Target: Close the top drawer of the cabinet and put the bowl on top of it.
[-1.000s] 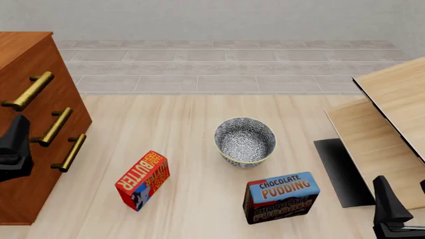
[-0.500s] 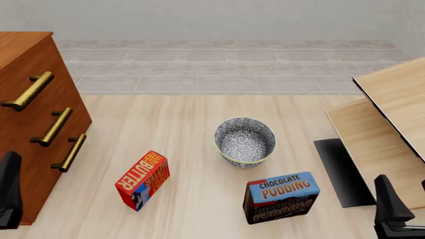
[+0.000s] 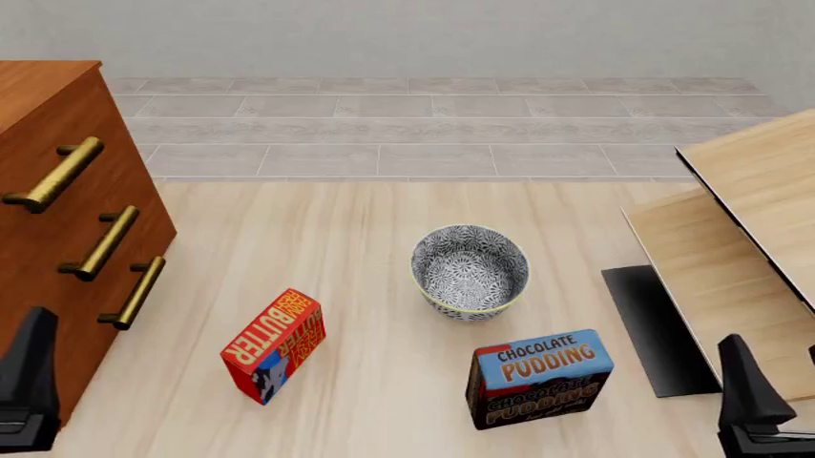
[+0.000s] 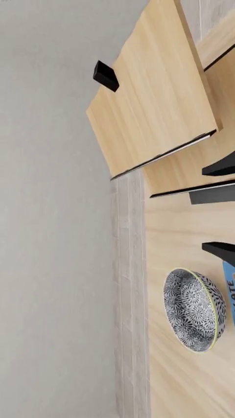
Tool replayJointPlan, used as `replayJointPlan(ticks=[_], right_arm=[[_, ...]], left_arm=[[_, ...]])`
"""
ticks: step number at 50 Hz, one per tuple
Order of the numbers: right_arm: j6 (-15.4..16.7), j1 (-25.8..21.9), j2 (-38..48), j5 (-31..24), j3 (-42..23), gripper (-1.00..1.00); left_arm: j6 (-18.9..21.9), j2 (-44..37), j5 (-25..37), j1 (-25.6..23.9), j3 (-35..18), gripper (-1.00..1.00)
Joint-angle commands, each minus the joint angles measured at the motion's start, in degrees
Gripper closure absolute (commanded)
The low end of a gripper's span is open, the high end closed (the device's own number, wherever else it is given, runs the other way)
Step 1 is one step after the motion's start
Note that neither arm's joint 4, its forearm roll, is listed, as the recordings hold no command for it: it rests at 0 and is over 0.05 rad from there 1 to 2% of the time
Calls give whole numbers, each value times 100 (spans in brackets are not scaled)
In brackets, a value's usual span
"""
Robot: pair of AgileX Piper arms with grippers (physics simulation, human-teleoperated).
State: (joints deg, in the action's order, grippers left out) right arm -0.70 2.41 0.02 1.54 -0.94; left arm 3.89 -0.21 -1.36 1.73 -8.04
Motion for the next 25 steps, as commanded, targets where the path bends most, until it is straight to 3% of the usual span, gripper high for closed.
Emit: replayJointPlan(ticks=[1,10,19,25], right_arm=[[-9,0,0,12,8,-100],[-36,9,0,-10,-17,-100],[-41,-5,0,-21,-21,-100],[-33,-22,0,-32,-24,-100]], left_arm=[[68,21,64,-22,25,-100],[140,21,164,-141,-102,-100],[84,20,626,-325,-358,-100],[271,19,972,-503,-628,-100]])
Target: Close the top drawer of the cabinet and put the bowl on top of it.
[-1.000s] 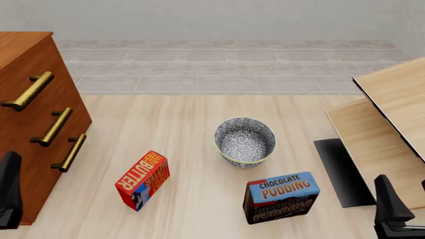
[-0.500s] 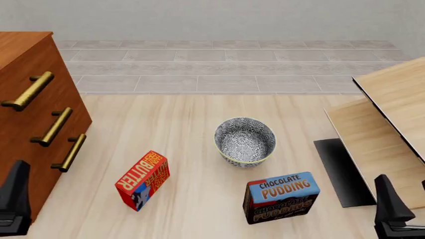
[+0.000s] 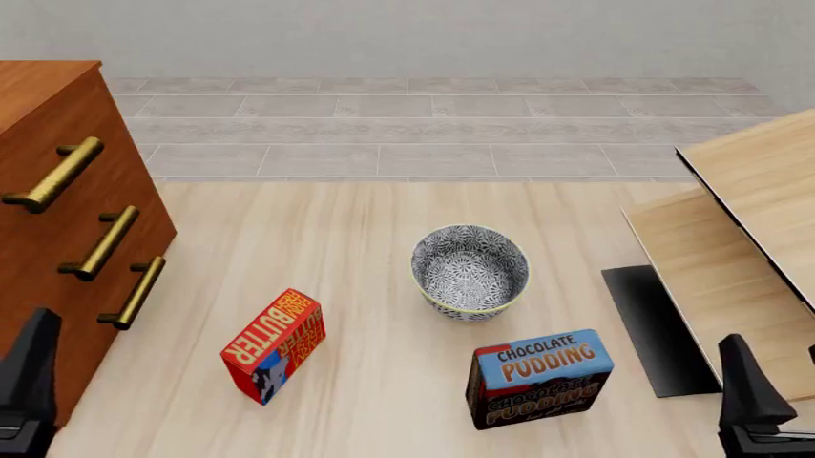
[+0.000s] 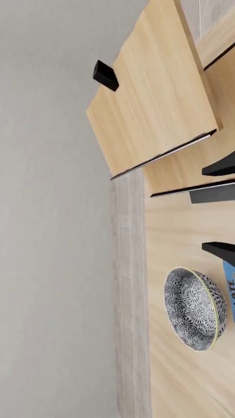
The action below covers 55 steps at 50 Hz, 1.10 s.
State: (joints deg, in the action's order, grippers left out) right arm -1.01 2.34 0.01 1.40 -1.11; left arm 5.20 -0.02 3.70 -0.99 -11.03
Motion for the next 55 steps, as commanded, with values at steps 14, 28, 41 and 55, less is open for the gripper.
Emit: replayJointPlan(ticks=[14,28,41,55], right_arm=[[6,-45,0,-1,21,-100],[-15,-31,0,-24,-4,-100],[-6,-59,0,-37,-8,-100],[-19,-70,1,-50,13,-100]], left_arm=[[63,-451,1146,-868,-1257,-100],[-34,-1504,1714,-1317,-2470,-100],[-251,-2923,2072,-1341,-3416,-100],[-275,-4203,2504,-1423,-4301,-100]])
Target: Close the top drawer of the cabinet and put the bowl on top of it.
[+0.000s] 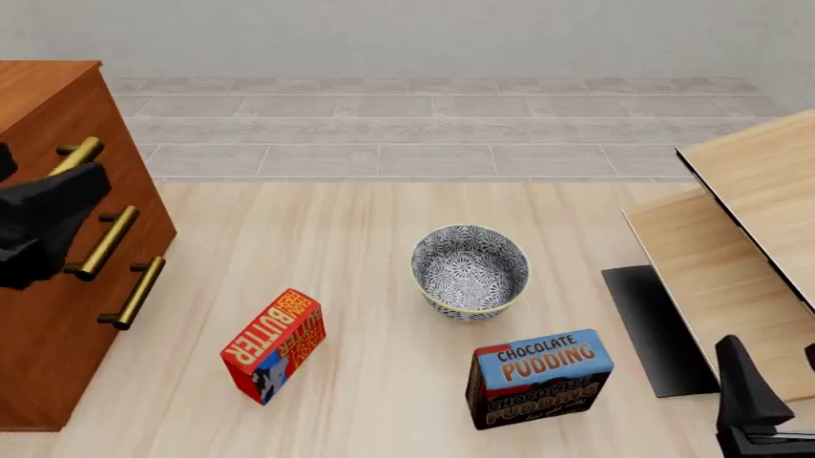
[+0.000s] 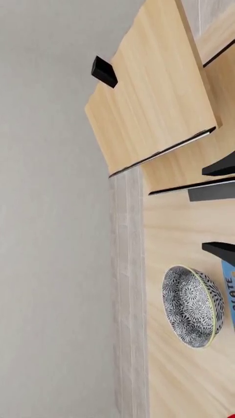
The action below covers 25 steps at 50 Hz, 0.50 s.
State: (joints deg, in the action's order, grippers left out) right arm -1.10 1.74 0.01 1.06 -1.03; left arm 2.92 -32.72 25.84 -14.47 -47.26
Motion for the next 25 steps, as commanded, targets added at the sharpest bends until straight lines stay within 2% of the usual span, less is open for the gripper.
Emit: replayJointPlan(ticks=[1,8,17,25], right_arm=[[-12,-12,0,-23,0,-100],[-25,-6,1,-11,21,-100],[-71,40,1,-20,11,-100],[-145,81,1,-11,16,-100]], left_arm=[[-37,-1043,281,-61,-730,-100],[-117,-1821,292,-149,-1039,-100],[-54,-2335,196,-248,-1209,-100],[-230,-2928,22,-288,-1374,-100]])
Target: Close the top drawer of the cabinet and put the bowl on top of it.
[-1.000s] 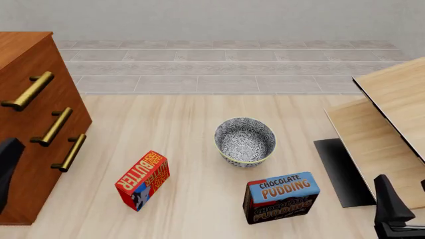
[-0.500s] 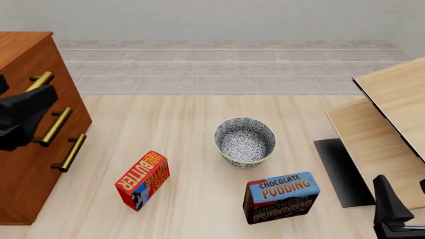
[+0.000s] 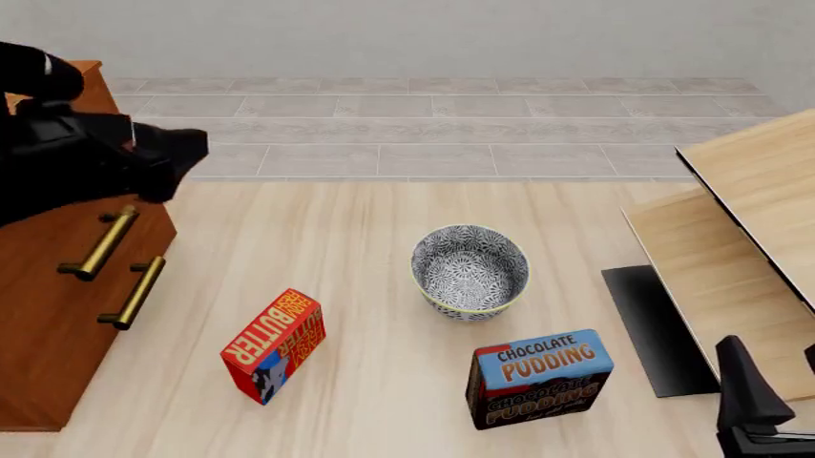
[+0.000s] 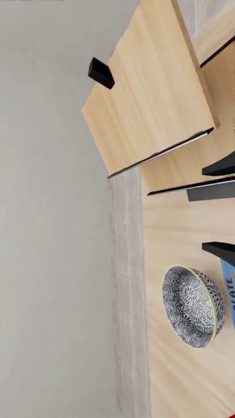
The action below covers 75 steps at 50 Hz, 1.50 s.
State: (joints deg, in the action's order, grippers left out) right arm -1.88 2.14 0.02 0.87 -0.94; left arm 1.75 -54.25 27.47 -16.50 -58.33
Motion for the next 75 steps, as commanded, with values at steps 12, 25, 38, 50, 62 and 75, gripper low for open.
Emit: replayJointPlan(ticks=[12,25,38,50,62,75], right_arm=[[-151,80,0,9,-16,-100],[-200,79,0,29,-1,-100],[-251,82,0,44,-27,-100],[-308,90,-1,105,-27,-100],[-192,22,-1,120,-14,-100],[-191,47,-1,94,-7,-100]], left_arm=[[-147,-1518,-477,15,-561,-100],[-222,-2319,-575,-76,-987,-100],[-442,-2995,-657,-422,-1362,-100],[-742,-3564,-647,-517,-1915,-100],[-936,-3896,-674,-713,-2197,-100],[-1031,-4226,-848,-938,-2246,-100]])
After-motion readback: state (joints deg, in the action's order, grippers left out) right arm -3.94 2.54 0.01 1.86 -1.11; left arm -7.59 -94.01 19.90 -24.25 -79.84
